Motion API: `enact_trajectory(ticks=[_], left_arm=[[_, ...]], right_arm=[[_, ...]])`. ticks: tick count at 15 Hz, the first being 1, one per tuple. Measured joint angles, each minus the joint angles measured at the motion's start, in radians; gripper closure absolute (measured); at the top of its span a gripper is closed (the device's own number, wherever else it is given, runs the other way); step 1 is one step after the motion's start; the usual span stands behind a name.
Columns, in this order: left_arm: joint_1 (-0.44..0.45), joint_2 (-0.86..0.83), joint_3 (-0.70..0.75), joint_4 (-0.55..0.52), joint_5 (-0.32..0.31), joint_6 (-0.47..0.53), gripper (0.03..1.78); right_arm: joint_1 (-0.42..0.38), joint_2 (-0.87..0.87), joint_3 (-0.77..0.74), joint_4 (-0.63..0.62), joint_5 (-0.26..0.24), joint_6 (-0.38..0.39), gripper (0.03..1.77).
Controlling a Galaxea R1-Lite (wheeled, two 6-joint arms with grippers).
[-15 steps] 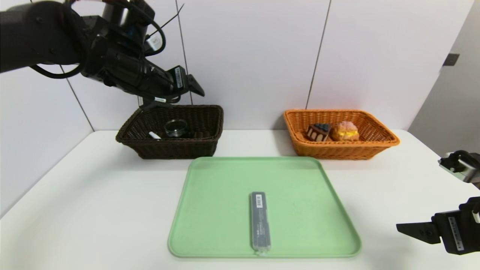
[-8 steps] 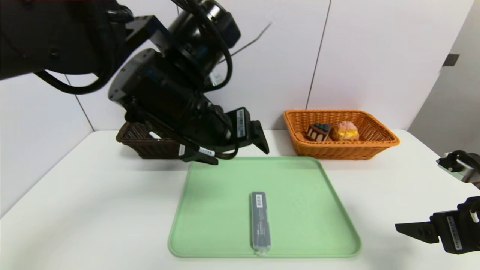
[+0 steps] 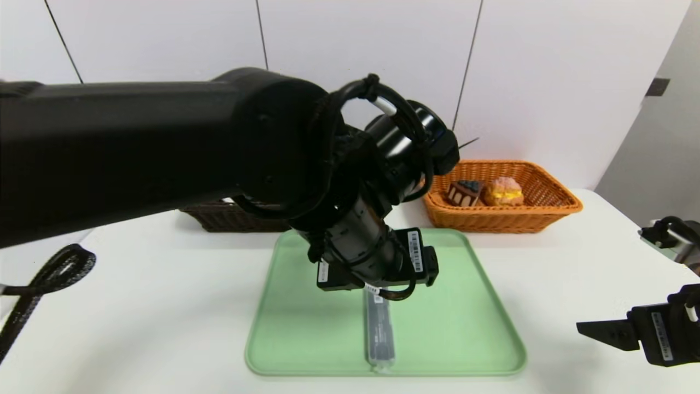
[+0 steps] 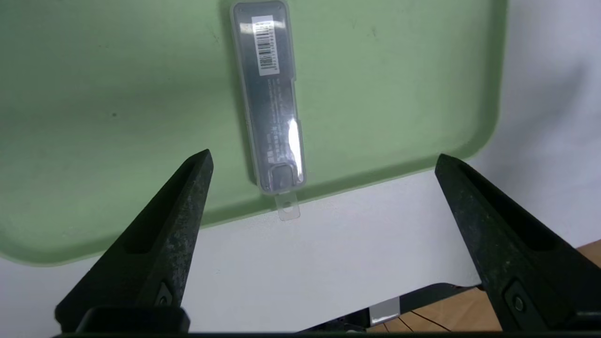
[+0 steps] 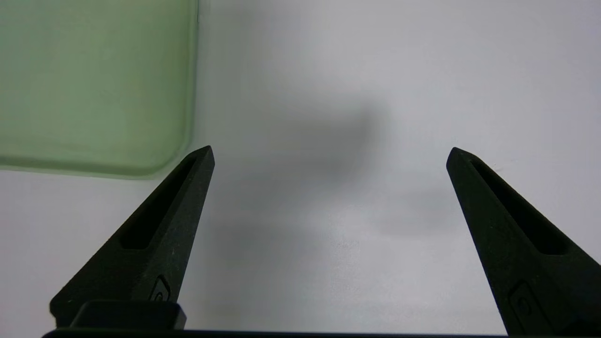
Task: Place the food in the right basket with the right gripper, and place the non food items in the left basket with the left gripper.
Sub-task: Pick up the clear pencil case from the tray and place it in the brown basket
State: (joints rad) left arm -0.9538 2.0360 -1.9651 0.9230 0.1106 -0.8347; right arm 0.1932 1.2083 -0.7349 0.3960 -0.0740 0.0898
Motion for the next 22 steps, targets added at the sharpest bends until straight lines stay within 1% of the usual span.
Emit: enact_trajectory(ticks=[2, 3, 6, 12, 15, 22], left_arm=[[-0.003, 0.037, 0.000, 0.007, 0.025, 0.006, 0.13], [-0.004, 0.054, 0.000, 0.018, 0.031, 0.013, 0.12], [-0.005, 0.099, 0.000, 0.041, 0.036, 0.063, 0.12], [-0.008, 0.155, 0.000, 0.035, 0.042, 0.101, 0.12], [-0.010, 0.186, 0.000, 0.030, 0.078, 0.128, 0.12], [-0.010, 0.224, -0.002, -0.028, 0.084, 0.127, 0.12]], right_arm=[[0.000, -0.004, -0.001, -0.067, -0.036, -0.001, 0.09], [0.000, -0.006, -0.002, -0.072, -0.040, -0.001, 0.09], [0.000, -0.012, 0.004, -0.073, -0.042, 0.000, 0.09], [0.000, -0.014, 0.012, -0.074, -0.040, 0.001, 0.09], [0.000, -0.015, 0.014, -0.072, -0.040, 0.001, 0.09], [-0.001, -0.019, 0.027, -0.074, -0.042, 0.003, 0.09]])
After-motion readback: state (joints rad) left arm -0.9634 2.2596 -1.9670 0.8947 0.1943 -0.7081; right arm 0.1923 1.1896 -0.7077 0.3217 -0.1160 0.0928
